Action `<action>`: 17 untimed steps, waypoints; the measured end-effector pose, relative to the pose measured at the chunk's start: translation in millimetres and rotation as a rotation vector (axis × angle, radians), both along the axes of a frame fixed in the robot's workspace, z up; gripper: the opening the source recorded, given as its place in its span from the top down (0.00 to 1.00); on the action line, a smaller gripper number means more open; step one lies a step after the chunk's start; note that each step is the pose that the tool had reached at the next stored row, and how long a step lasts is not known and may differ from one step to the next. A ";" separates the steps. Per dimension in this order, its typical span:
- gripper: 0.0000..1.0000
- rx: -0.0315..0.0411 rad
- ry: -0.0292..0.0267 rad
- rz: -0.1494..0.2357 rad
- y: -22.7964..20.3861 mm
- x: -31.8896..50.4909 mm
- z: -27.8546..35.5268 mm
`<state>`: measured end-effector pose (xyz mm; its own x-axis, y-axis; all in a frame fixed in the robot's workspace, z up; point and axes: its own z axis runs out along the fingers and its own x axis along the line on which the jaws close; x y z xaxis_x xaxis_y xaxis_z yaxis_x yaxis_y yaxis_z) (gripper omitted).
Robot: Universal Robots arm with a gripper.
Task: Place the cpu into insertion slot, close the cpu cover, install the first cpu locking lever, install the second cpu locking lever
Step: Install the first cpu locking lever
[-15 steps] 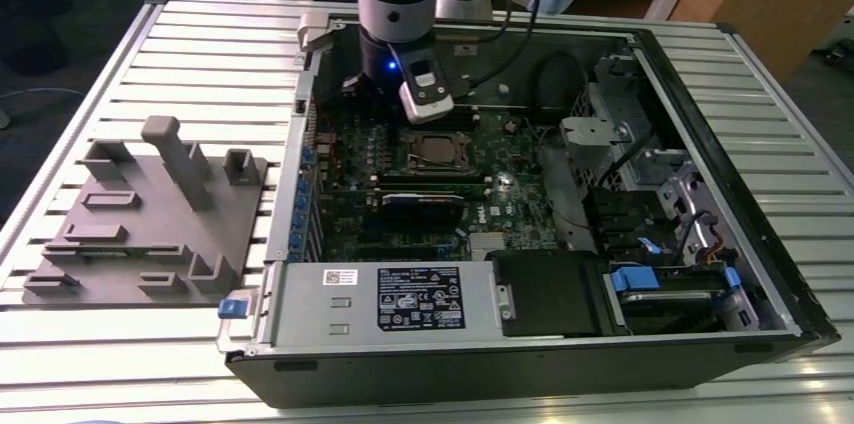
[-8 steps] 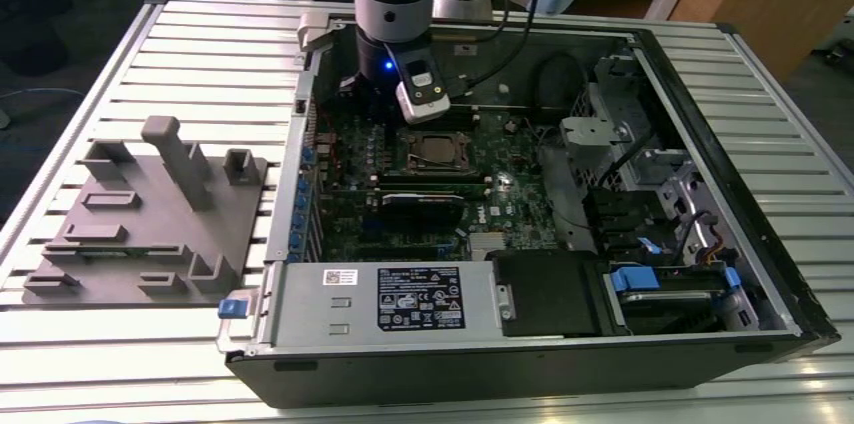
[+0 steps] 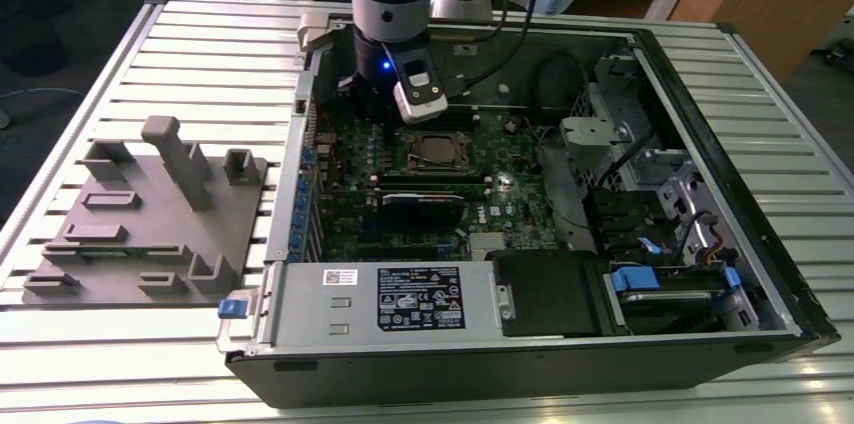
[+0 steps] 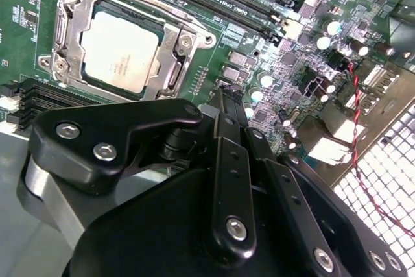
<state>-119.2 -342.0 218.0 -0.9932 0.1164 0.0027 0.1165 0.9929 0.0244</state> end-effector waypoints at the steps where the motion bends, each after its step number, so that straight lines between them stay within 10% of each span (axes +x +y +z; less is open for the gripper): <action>1: 0.89 0.0000 -0.0001 0.000 0.0 -0.7 0.0; 17: 0.89 0.0003 -0.0001 0.000 0.0 -1.9 11.1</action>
<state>-121.1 -342.0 229.1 -0.9932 0.1164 0.0026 0.1165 0.9929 0.0247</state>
